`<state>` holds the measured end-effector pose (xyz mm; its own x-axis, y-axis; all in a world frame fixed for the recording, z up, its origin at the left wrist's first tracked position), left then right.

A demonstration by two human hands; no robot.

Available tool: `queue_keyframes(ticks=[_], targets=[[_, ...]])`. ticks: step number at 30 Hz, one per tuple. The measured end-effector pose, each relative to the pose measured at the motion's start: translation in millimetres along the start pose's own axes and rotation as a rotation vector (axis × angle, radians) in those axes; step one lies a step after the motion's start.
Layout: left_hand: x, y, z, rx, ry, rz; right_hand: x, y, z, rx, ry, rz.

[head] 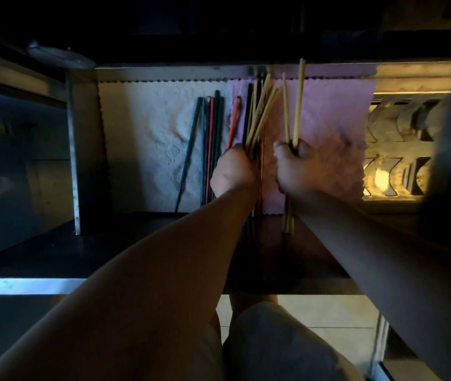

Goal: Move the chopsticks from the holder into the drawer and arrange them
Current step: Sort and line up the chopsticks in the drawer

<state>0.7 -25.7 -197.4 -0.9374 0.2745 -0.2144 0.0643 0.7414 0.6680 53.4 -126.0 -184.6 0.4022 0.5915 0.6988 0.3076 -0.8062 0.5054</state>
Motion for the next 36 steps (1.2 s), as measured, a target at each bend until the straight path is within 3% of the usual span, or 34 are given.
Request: queue_keyframes(ticks=[6, 11, 16, 21, 24, 28, 36], targets=[[-8, 2, 2, 0.018, 0.064, 0.035, 0, 8, 2, 0.053, 0.021, 0.052], [-9, 2, 1, 0.082, 0.139, -0.073, -1, 12, 3, 0.077, -0.001, 0.078], [2, 13, -1, 0.143, 0.052, -0.120, -1, 5, 0, 0.134, 0.007, -0.025], [30, 32, 4, 0.153, 0.092, -0.324, -5, -19, -1, 0.156, -0.140, -0.040], [43, 40, 11, 0.169, 0.163, -0.445, -2, -33, 0, 0.158, -0.102, -0.057], [60, 42, 25, 0.189, 0.244, -0.546, -1, -46, 0, 0.155, -0.085, -0.264], [73, 53, 29, 0.222, 0.237, -0.646, 18, -47, -15, 0.054, 0.045, -0.554]])
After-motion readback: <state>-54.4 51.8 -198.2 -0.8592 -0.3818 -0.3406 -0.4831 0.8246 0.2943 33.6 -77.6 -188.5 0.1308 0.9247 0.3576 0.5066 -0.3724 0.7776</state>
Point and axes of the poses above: each hand's wrist, its own z-axis towards the middle knuckle, its own y-axis out of the back of the hand, x = y × z, the point moved 3 cm from there along z, towards the middle knuckle, and after that the axes turned 7 degrees about y, right-handed, at the moved point
